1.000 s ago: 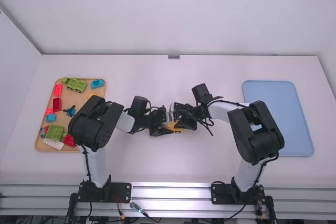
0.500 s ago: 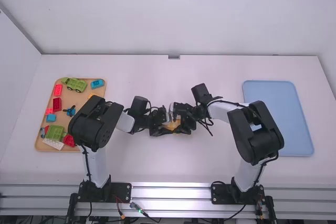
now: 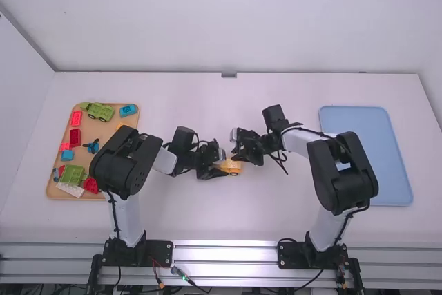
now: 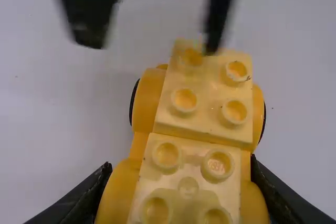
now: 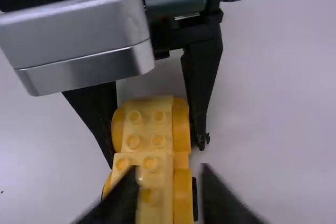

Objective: Assemble lego blocks to make yellow taxi

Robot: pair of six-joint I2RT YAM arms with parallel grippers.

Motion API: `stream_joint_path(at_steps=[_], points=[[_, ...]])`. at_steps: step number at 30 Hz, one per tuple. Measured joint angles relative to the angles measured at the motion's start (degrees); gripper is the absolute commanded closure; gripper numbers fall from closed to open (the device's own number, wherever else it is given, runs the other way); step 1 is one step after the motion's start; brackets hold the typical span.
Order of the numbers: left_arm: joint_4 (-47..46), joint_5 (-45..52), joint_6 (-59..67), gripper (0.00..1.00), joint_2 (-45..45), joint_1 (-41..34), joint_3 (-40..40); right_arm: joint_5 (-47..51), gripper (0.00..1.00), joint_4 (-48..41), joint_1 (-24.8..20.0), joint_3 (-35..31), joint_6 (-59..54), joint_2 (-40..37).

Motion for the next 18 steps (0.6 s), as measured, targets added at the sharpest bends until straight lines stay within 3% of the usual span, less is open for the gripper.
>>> stream_joint_path(at_steps=[10, 18], points=[[0.00, 0.00, 0.00, 0.62, 0.00, 0.00, 0.00, 1.09, 1.00, 8.11, 1.18, -3.65, 2.54, 0.00], [0.00, 0.24, 0.02, 0.61, 0.00, 0.00, -0.09, 1.84, 1.00, 8.96, 1.09, -4.66, 4.66, 0.00]])
